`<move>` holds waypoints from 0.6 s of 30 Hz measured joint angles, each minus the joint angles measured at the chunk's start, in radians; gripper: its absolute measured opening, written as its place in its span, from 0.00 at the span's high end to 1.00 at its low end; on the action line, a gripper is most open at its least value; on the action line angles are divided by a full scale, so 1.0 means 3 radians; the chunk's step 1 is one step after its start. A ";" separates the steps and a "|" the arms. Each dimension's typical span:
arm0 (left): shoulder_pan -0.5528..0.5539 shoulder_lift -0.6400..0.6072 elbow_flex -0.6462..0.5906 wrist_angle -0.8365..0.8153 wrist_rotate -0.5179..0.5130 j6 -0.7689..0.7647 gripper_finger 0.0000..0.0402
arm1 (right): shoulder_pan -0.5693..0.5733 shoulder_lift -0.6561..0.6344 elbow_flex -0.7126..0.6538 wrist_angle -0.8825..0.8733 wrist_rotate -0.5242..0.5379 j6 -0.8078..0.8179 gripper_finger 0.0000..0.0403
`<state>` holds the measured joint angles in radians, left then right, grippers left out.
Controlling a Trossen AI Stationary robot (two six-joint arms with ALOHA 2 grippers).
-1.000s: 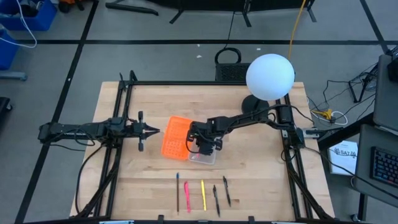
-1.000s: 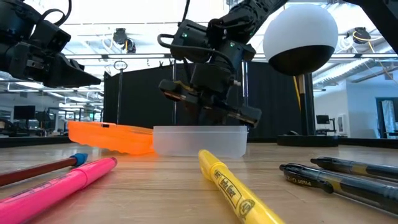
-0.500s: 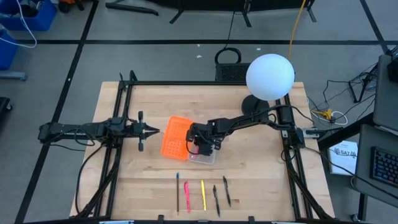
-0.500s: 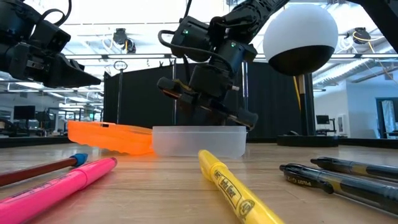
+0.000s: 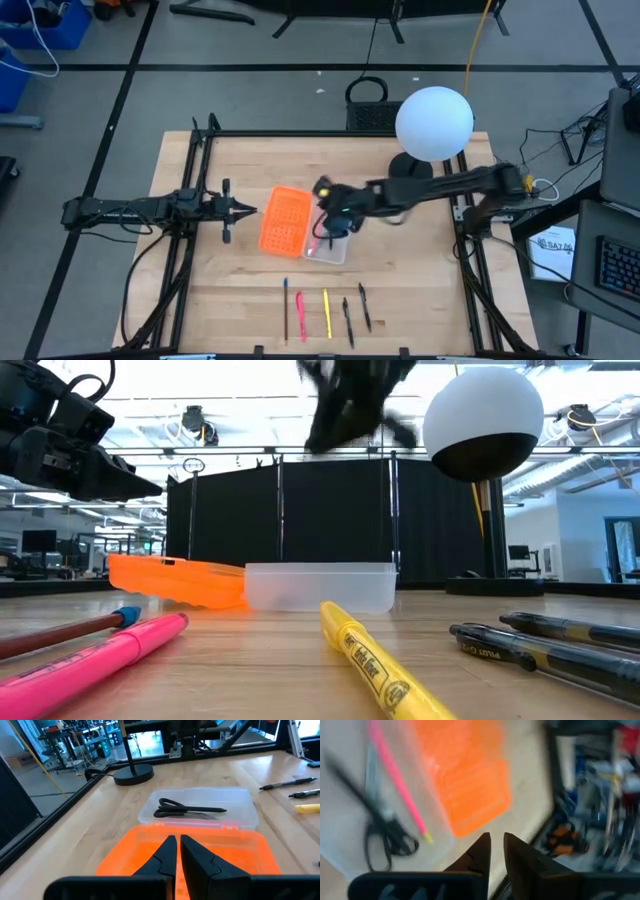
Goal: Pick & place school supplies into a supply box
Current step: Put the right black pen into the supply box
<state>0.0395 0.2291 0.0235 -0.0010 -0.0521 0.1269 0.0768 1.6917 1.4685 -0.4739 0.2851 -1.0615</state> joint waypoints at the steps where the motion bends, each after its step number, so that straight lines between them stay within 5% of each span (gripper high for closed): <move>1: 0.0000 -0.0001 -0.0001 0.0003 0.0001 -0.0005 0.92 | 0.0038 -0.0139 0.0001 0.0000 -0.0048 0.0360 0.91; 8: 0.0000 0.0000 -0.0001 0.0009 -0.0004 -0.0245 0.92 | 0.0279 -0.0956 -0.0117 -0.0038 -0.0168 0.2693 0.99; 18: 0.0000 0.0000 -0.0006 0.0147 -0.0008 -0.0485 0.92 | 0.0977 -0.1294 -0.1215 -0.0092 -0.0099 0.4655 1.00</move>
<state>0.0395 0.2291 0.0216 0.0432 -0.0545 -0.0185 0.3700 1.3037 1.1041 -0.5015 0.2554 0.3351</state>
